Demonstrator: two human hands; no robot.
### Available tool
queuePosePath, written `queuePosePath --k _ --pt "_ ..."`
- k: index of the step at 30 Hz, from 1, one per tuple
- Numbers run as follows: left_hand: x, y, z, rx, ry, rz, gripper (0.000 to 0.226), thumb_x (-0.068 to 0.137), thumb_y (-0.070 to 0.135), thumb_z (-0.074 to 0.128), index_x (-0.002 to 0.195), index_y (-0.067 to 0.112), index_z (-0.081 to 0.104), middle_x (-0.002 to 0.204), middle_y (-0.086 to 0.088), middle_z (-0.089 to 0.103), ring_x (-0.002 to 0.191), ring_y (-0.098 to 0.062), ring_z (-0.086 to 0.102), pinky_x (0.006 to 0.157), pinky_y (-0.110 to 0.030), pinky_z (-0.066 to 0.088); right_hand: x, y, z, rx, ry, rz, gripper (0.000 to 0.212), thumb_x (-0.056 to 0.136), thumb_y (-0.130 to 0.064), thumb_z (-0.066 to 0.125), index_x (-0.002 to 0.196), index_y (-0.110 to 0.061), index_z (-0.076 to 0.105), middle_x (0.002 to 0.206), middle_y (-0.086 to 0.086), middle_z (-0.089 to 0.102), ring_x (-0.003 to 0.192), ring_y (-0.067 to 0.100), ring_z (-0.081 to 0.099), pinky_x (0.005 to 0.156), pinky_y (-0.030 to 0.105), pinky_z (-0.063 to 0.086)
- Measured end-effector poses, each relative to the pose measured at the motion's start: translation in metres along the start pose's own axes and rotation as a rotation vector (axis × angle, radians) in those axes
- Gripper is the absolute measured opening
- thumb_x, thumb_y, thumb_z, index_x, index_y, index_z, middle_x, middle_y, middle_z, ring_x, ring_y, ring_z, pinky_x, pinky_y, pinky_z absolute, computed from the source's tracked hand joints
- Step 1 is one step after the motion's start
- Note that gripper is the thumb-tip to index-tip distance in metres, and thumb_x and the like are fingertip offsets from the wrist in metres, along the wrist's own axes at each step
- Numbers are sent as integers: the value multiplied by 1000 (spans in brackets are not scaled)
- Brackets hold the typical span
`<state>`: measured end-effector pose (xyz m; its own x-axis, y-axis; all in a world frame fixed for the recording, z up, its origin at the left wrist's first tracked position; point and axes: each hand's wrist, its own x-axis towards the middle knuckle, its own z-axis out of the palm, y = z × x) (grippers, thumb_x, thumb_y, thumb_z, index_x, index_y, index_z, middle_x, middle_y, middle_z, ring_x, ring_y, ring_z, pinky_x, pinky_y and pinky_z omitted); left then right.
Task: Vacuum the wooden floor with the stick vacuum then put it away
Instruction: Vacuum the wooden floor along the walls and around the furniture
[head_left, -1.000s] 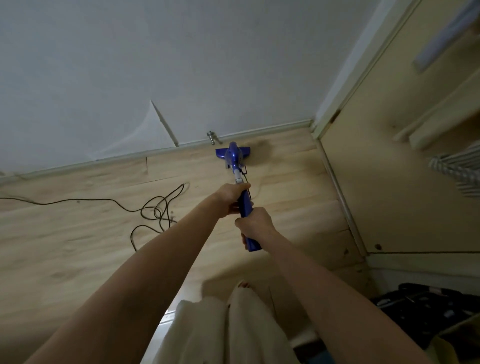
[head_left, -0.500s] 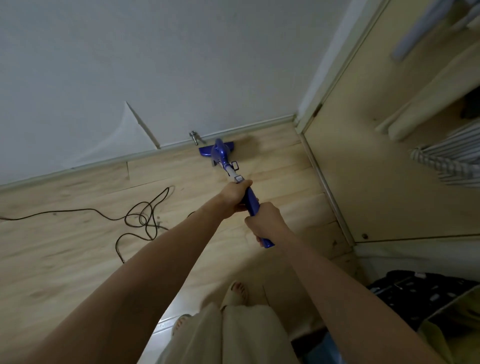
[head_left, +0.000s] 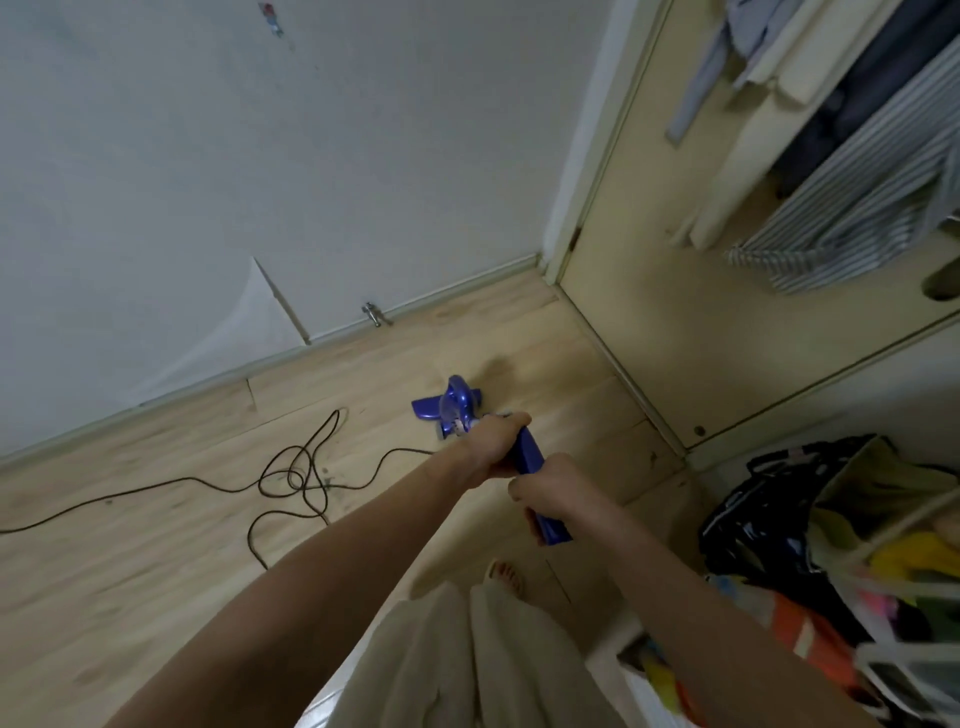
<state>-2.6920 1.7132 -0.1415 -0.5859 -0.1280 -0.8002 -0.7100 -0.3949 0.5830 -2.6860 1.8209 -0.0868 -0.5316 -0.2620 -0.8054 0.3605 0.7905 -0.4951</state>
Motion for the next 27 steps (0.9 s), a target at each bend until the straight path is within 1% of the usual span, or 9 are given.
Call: queuePosePath --k 2,5,8,10,12,16,18,22,27 --pt "-15 -16 -11 45 -14 -9 22 98 26 51 82 13 45 86 -9 55 95 -26 55 93 -40 49 -20 5 21 55 22 18 17 87 -7 56 104 -6 54 73 6 58 55 14 57 45 23 45" --pt "-30 -35 -33 88 -69 -38 24 95 32 55 91 8 50 89 -12 55 84 -23 54 77 -35 49 -36 8 54 161 64 39 21 84 -9 59 105 -4 58 72 6 58 55 15 57 47 23 45" --pt "-38 -47 -50 143 -87 -62 36 91 35 58 107 4 50 95 -15 54 76 -22 53 65 -32 48 -42 12 82 255 73 55 29 80 -12 64 108 -4 59 83 10 63 68 22 62 66 33 55" --pt "-40 -54 -57 149 -90 -70 53 85 38 62 120 0 52 96 -16 56 82 -25 55 70 -34 50 -45 16 95 277 72 61 33 79 -13 64 110 -3 59 89 12 65 74 25 62 74 37 55" --pt "-40 -57 -60 162 -79 -70 60 84 41 64 124 -2 52 99 -16 59 88 -26 56 77 -37 51 -46 18 100 284 80 57 34 80 -12 64 112 -3 58 90 12 65 73 24 61 70 35 53" --pt "-36 -51 -58 133 -77 -68 50 87 37 63 120 0 53 103 -15 61 90 -24 60 81 -36 53 -47 16 90 261 87 43 27 83 -10 63 109 -5 57 86 9 63 62 17 59 51 26 47" --pt "-33 -46 -55 117 -70 -75 49 89 35 63 123 2 52 105 -14 63 86 -23 63 71 -33 56 -44 14 80 248 75 36 17 85 -8 63 101 -6 58 76 7 60 55 15 57 47 24 47" --pt "-17 -34 -47 69 -69 -75 49 89 33 64 127 4 51 104 -12 63 72 -17 62 53 -28 51 -29 10 59 201 53 25 17 87 -7 62 102 -5 56 72 7 59 54 15 57 49 27 49" --pt "17 -5 -32 23 -76 -50 52 87 31 67 127 3 50 109 -13 61 87 -21 62 69 -32 54 1 0 18 181 6 2 20 90 -6 58 109 -4 52 73 8 56 54 14 55 40 20 44"
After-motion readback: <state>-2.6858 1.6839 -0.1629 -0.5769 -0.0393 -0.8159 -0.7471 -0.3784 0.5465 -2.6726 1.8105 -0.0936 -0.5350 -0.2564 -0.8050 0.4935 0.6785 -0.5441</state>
